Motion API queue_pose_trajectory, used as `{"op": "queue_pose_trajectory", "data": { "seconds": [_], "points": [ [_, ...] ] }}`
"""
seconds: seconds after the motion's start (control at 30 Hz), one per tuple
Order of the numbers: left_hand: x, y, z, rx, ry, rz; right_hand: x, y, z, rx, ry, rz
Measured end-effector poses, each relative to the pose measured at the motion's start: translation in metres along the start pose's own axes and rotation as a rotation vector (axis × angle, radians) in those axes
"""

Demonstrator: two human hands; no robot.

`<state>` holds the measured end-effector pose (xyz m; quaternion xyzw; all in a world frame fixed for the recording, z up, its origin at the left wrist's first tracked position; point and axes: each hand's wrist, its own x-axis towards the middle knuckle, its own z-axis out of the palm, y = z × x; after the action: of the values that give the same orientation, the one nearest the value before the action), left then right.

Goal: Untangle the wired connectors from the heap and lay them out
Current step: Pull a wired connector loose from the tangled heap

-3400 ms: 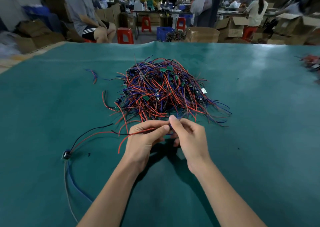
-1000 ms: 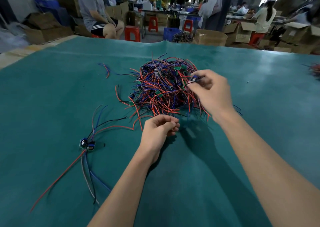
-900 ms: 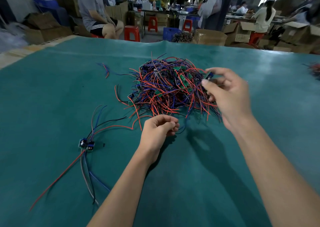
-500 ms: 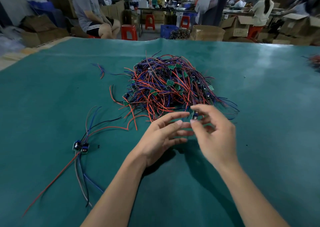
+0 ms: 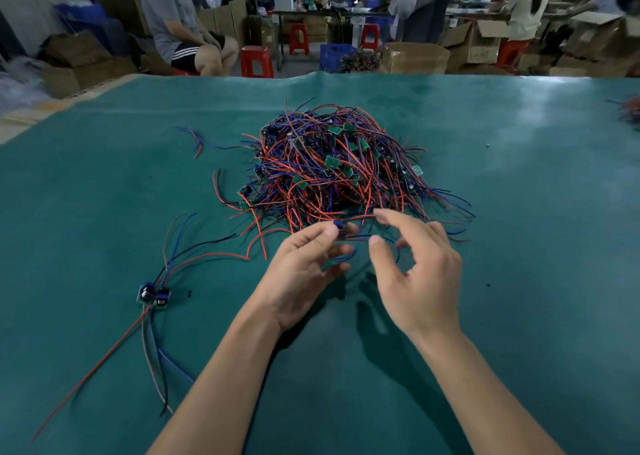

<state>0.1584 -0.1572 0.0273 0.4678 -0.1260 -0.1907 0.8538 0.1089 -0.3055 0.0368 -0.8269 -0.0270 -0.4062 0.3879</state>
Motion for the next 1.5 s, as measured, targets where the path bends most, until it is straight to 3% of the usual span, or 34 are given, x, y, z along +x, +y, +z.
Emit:
{"op": "queue_pose_trajectory", "data": {
  "seconds": [0.07, 0.23, 0.37, 0.5, 0.7, 0.9, 1.07, 1.2, 1.4, 1.5],
  "points": [
    [0.001, 0.001, -0.001, -0.04, 0.002, -0.017, 0.004, 0.006, -0.006, -0.016, -0.013, 0.035],
    [0.004, 0.002, -0.003, -0.115, -0.021, -0.063, 0.003, 0.007, -0.005, 0.273, -0.346, 0.243],
    [0.003, 0.001, -0.003, -0.164, -0.102, -0.108, 0.003, 0.013, 0.002, 0.369, -0.296, 0.341],
    [0.0, -0.001, -0.001, -0.059, -0.206, -0.151, 0.004, 0.016, 0.0, 0.567, -0.339, 0.395],
    [-0.001, -0.009, 0.002, 0.145, -0.199, -0.219, 0.007, 0.015, -0.001, 0.694, -0.25, 0.606],
    [-0.001, -0.008, 0.0, 0.171, -0.224, -0.201, 0.009, 0.018, 0.001, 0.663, -0.15, 0.643],
    [-0.003, -0.008, 0.0, 0.258, -0.267, -0.2, 0.027, 0.038, -0.022, 0.666, 0.169, 0.731],
    [-0.002, -0.01, -0.001, 0.264, -0.277, -0.207, 0.031, 0.046, -0.031, 0.665, 0.229, 0.747],
    [0.0, -0.009, -0.004, 0.246, -0.176, -0.171, 0.039, 0.07, -0.056, 0.644, 0.616, 0.929],
    [0.003, -0.008, -0.006, 0.171, -0.084, -0.122, 0.035, 0.075, -0.054, 0.496, 0.507, 0.884]
  ]
}}
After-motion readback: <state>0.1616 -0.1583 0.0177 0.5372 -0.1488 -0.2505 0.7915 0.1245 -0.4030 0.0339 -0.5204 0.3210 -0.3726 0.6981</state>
